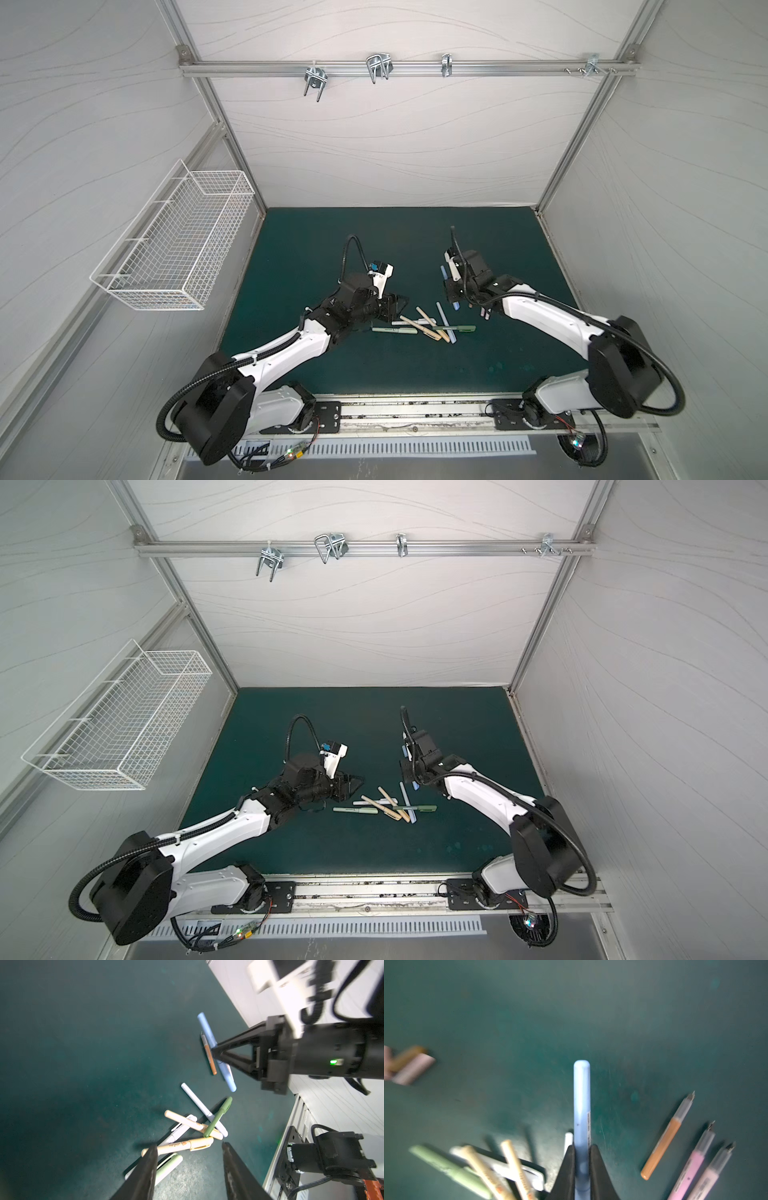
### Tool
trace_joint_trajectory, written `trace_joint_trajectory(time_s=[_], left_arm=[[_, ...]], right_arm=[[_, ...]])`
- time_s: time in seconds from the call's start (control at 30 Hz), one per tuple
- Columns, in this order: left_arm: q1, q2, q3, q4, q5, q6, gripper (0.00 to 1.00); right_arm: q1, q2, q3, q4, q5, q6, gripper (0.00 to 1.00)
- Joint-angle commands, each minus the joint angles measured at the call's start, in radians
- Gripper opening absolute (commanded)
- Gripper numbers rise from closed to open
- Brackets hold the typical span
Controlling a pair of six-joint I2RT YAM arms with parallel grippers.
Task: Open the pen caps
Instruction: 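Lift the light blue pen with the right gripper toward the left gripper, then close the left gripper on the blue pen body while the right gripper holds it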
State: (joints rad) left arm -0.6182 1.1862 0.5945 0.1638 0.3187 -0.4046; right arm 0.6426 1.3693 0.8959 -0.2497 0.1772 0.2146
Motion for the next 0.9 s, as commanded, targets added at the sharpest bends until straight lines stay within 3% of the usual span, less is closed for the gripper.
trace_joint_trajectory(time_s=[0.0,0.27,0.5,0.63,0.87], left_arm=[[-0.005,-0.037,0.018,0.020,-0.029,-0.002,0.51],[-0.005,-0.079,-0.005,0.035,-0.055,-0.018,0.51],[-0.006,-0.124,-0.052,0.089,-0.101,-0.049,0.51],[-0.006,-0.152,-0.074,0.116,-0.110,-0.056,0.51],[-0.006,-0.215,-0.126,0.209,-0.068,-0.059,0.52]], right_arm=[[0.020,-0.092,-0.039,0.109,-0.029,-0.095,0.03],[0.076,-0.307,-0.175,0.364,-0.103,-0.357,0.02],[0.105,-0.432,-0.345,0.569,-0.302,-0.780,0.00],[0.112,-0.474,-0.412,0.547,-0.457,-1.056,0.00],[0.136,-0.462,-0.488,0.620,-0.482,-1.244,0.00]])
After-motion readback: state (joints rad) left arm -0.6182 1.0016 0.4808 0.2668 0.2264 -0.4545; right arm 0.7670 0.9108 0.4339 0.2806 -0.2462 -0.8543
